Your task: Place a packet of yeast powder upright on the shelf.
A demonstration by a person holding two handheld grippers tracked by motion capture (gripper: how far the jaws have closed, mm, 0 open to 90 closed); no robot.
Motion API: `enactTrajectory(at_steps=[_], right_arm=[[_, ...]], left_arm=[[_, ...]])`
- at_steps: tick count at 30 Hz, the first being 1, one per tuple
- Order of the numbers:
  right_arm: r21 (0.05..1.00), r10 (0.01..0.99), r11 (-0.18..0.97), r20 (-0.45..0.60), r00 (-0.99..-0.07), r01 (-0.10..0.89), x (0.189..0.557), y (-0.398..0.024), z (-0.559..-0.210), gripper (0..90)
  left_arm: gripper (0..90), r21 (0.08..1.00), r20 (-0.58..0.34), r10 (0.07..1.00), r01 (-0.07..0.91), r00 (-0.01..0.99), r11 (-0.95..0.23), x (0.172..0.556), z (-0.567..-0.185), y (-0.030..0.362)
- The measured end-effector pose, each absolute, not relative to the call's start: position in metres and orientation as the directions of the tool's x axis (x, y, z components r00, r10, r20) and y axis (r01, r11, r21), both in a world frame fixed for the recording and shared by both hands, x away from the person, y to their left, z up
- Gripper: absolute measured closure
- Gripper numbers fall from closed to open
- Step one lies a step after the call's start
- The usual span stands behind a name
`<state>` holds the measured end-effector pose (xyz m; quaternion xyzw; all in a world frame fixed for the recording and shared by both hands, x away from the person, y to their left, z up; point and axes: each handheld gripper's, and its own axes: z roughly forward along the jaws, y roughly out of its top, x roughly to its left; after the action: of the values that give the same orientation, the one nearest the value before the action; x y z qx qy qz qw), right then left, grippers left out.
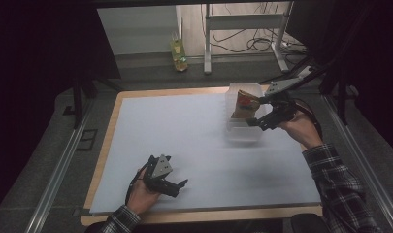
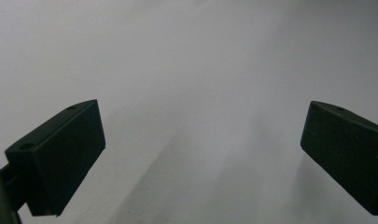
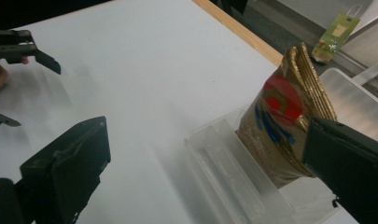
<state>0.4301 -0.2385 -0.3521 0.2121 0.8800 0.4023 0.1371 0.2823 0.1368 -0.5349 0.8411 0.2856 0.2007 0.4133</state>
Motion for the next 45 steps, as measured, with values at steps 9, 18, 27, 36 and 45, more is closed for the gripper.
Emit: enactTrajectory(at_steps=[9,18,27,36,45], right_arm=[[0.78,0.493,0.567,-0.064,-0.868,0.264,0.413,-0.242,-0.354,0.6],[0.782,0.497,0.565,-0.066,-0.865,0.265,0.4,-0.245,-0.361,0.5],[0.788,0.508,0.552,-0.061,-0.859,0.271,0.388,-0.248,-0.369,0.7],[0.799,0.518,0.531,-0.045,-0.854,0.281,0.376,-0.251,-0.379,0.0],[0.798,0.513,0.534,-0.041,-0.858,0.281,0.367,-0.253,-0.386,0.0]], left_arm=[[0.0,0.807,0.106,0.646,0.314,0.756,-0.5,0.282,-0.535,0.136],[0.0,0.806,0.109,0.649,0.315,0.753,-0.501,0.283,-0.535,0.136],[0.0,0.799,0.117,0.655,0.321,0.747,-0.509,0.283,-0.536,0.136],[0.0,0.798,0.117,0.657,0.323,0.744,-0.508,0.283,-0.536,0.136],[0.0,0.799,0.118,0.66,0.324,0.742,-0.507,0.283,-0.536,0.136]])
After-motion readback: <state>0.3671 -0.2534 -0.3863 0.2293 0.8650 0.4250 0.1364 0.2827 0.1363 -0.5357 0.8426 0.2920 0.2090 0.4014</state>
